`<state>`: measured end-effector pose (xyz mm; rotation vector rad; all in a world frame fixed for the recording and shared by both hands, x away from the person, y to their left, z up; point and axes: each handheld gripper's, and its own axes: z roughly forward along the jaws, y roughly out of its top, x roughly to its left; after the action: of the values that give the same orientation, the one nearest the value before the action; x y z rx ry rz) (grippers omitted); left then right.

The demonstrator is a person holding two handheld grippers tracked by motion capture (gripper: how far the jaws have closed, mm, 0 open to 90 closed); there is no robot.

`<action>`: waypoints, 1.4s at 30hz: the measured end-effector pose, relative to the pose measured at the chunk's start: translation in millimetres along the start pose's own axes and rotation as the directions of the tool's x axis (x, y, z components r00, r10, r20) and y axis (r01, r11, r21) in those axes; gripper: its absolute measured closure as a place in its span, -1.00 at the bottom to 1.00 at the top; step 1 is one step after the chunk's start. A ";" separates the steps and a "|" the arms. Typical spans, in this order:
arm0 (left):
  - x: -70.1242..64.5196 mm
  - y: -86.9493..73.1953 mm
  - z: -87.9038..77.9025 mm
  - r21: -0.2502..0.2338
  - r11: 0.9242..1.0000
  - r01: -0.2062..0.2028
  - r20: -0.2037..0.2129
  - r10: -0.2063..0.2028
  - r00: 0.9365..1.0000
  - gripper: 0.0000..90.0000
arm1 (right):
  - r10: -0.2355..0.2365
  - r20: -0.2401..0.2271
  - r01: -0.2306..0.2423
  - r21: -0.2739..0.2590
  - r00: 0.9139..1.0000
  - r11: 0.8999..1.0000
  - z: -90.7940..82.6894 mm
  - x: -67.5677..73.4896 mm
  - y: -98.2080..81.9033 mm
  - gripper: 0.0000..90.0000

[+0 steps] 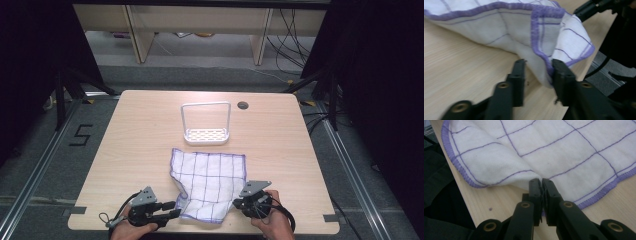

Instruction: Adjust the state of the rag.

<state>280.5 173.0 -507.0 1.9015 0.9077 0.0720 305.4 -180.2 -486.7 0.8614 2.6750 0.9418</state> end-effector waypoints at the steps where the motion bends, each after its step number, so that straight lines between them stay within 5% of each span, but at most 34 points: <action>1: 1.5 2.1 -3.1 0.004 1.000 -0.001 -0.010 0.001 1.000 0.17 | -0.006 -0.002 0.006 0.003 1.000 1.000 -2.1 -1.4 0.8 0.89; 6: 7.8 15.1 -17.7 -0.045 0.999 -0.007 -0.089 0.003 0.996 -0.18 | -0.005 -0.013 0.005 -0.004 1.000 1.000 -2.3 -2.5 -0.1 0.87; 9: 11.9 21.9 -17.3 0.001 1.000 -0.013 -0.059 0.013 0.998 -0.20 | 0.017 -0.011 -0.017 -0.010 1.000 1.000 -1.5 -2.0 -0.6 0.86; 12: 14.6 18.6 -9.9 0.053 0.998 -0.034 -0.075 0.038 0.996 -0.21 | 0.017 -0.001 -0.017 -0.009 1.000 1.000 -2.9 -2.4 -0.5 0.83; 18: 16.3 7.6 -0.3 0.190 0.977 -0.095 -0.087 0.114 0.990 -0.10 | 0.026 0.009 -0.026 -0.018 1.000 1.000 -6.7 -1.5 -1.6 0.83; 19: 18.5 8.1 -0.1 0.214 0.968 -0.129 -0.082 0.149 0.985 -0.04 | 0.020 0.001 -0.020 -0.021 1.000 1.000 -5.7 -2.1 -2.2 0.87; 22: 22.6 9.7 4.4 0.223 0.962 -0.157 -0.112 0.185 0.976 0.07 | 0.002 0.024 -0.001 -0.032 1.000 0.999 -5.3 -1.3 -1.0 0.95; 23: 22.9 9.9 7.3 0.210 0.966 -0.152 -0.119 0.180 0.977 0.10 | -0.002 0.024 0.003 -0.017 1.000 1.000 -7.0 -1.5 1.6 0.96; 25: 27.2 11.1 11.1 0.225 0.957 -0.182 -0.131 0.215 0.968 0.18 | 0.002 0.044 0.000 -0.050 0.999 0.999 -9.2 -2.0 8.0 0.97; 28: 28.7 11.5 13.2 0.232 0.955 -0.186 -0.133 0.220 0.966 0.31 | -0.010 0.047 0.013 -0.060 0.999 0.998 -13.0 -5.1 18.7 0.97; 30: 25.5 12.7 14.9 0.248 0.937 -0.245 -0.128 0.283 0.951 0.41 | -0.048 0.056 0.052 -0.066 0.997 0.996 -8.8 -11.6 34.4 0.97; 31: 24.0 12.7 15.2 0.251 0.935 -0.251 -0.126 0.289 0.949 0.45 | -0.056 0.052 0.058 -0.042 0.997 0.997 -6.4 -14.7 38.4 0.97; 36: 21.8 12.8 16.9 0.245 0.930 -0.275 -0.107 0.308 0.945 0.77 | -0.028 0.038 0.029 -0.022 0.999 0.999 8.1 -27.7 43.5 0.97; 38: 20.2 12.5 18.8 0.230 0.936 -0.265 -0.096 0.293 0.951 0.79 | -0.012 0.032 0.013 -0.017 0.999 1.000 12.8 -32.6 47.0 0.97; 42: 22.3 13.5 18.0 0.246 0.927 -0.282 -0.098 0.314 0.944 0.80 | -0.002 0.042 0.002 0.002 0.999 1.000 33.4 -39.5 61.4 0.95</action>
<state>311.5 170.1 -512.6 2.2644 0.7320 0.2946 377.6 -146.9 -475.8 0.8693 2.6414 0.9097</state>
